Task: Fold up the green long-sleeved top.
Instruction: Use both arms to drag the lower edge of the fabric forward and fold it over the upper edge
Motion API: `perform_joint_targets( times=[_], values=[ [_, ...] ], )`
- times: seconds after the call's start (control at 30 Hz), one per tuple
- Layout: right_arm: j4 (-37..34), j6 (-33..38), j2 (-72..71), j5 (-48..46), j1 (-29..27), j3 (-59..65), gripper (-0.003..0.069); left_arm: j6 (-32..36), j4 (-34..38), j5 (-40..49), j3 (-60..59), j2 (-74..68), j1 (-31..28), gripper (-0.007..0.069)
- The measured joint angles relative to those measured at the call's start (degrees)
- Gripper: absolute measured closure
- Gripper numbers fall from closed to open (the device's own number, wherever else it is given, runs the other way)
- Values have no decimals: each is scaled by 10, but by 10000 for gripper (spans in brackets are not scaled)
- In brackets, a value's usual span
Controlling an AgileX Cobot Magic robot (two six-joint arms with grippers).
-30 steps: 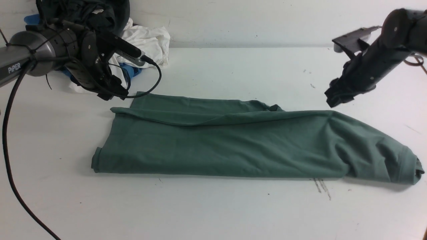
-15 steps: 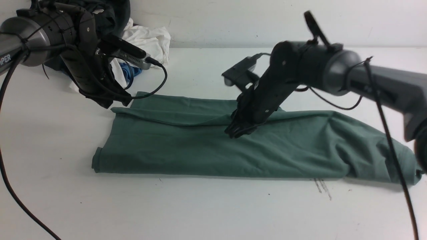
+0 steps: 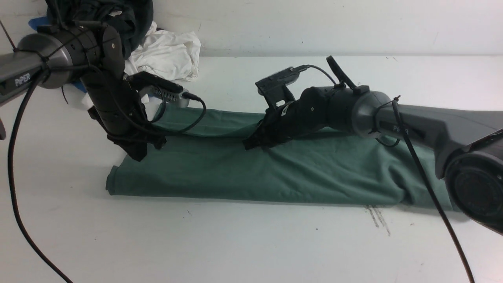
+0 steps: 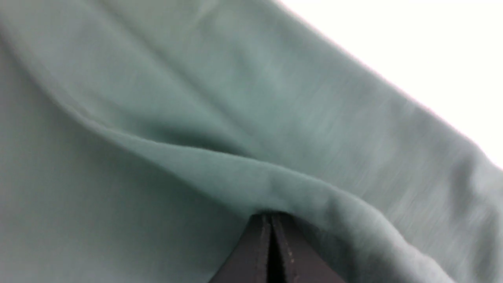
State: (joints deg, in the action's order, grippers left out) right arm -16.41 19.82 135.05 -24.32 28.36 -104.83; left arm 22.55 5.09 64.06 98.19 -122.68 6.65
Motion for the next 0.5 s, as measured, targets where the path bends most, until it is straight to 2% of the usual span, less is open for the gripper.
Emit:
perform_joint_targets(
  times=[0.17,0.37,0.5],
  values=[
    [0,-49,1,54,-7,0,673,1,2,18,4,-35,0,632],
    [-4,-125,9,112,-48,0,673,4,4,31,12,-42,0,632],
    [-4,-131,14,106,-74,0,673,4,4,31,12,-42,0,632]
  ],
)
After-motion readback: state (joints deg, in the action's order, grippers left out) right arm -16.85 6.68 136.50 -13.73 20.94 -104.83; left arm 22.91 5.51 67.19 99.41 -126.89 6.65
